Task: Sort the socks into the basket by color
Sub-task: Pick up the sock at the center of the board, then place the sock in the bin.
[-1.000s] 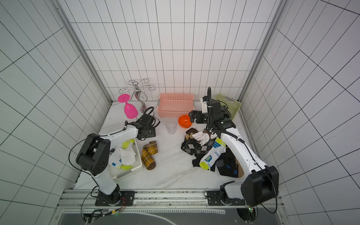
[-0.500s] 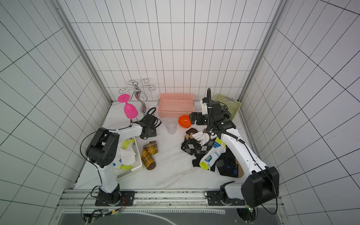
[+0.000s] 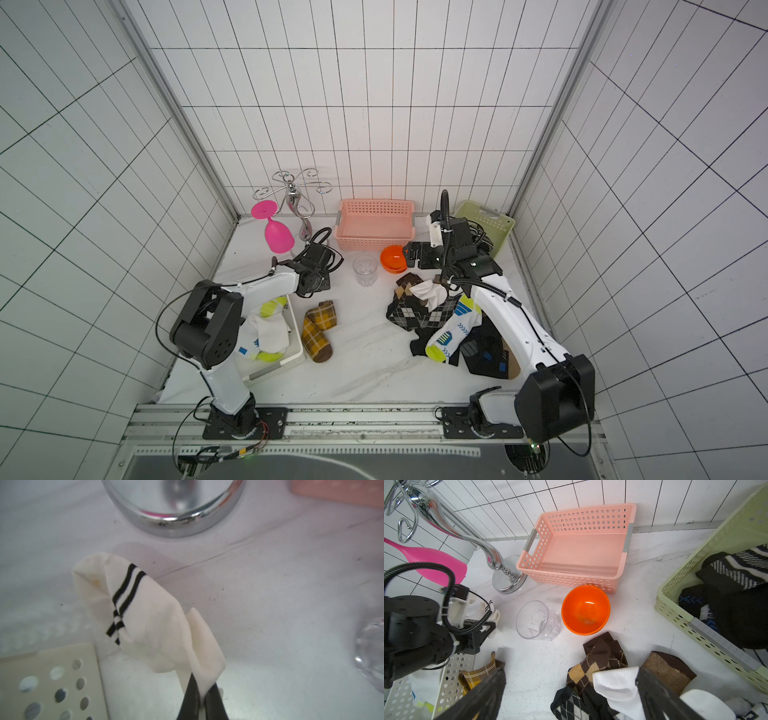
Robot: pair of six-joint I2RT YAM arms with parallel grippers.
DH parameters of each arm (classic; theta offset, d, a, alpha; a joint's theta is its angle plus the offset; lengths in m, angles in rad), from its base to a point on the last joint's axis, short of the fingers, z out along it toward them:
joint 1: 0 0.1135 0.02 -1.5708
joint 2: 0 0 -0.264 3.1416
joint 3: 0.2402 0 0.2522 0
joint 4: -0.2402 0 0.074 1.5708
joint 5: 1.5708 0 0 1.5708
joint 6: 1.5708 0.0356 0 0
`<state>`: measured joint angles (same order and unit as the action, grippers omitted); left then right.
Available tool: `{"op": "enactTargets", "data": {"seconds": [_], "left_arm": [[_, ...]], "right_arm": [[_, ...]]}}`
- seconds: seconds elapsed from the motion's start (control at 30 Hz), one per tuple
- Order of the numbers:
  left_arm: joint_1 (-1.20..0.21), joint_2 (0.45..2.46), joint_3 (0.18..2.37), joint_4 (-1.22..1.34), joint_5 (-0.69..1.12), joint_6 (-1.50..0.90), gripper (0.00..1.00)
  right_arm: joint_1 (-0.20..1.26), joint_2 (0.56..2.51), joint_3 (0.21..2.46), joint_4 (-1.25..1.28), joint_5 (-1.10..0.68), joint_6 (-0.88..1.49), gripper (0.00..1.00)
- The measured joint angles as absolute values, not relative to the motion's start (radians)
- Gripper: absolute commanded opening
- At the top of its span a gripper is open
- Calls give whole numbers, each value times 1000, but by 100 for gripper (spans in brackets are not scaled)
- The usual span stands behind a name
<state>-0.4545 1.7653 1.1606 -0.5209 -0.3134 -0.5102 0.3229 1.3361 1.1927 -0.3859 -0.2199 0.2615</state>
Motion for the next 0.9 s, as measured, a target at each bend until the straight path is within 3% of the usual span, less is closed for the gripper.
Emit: {"op": "enactTargets", "data": {"seconds": [0.63, 0.9], "left_arm": [[-500, 1176, 1147, -731, -424, -578, 0], [-270, 1058, 1069, -792, -441, -621, 0]], "right_arm": [[353, 1345, 1177, -381, -260, 261, 99], [364, 1345, 1167, -377, -273, 260, 99]]}}
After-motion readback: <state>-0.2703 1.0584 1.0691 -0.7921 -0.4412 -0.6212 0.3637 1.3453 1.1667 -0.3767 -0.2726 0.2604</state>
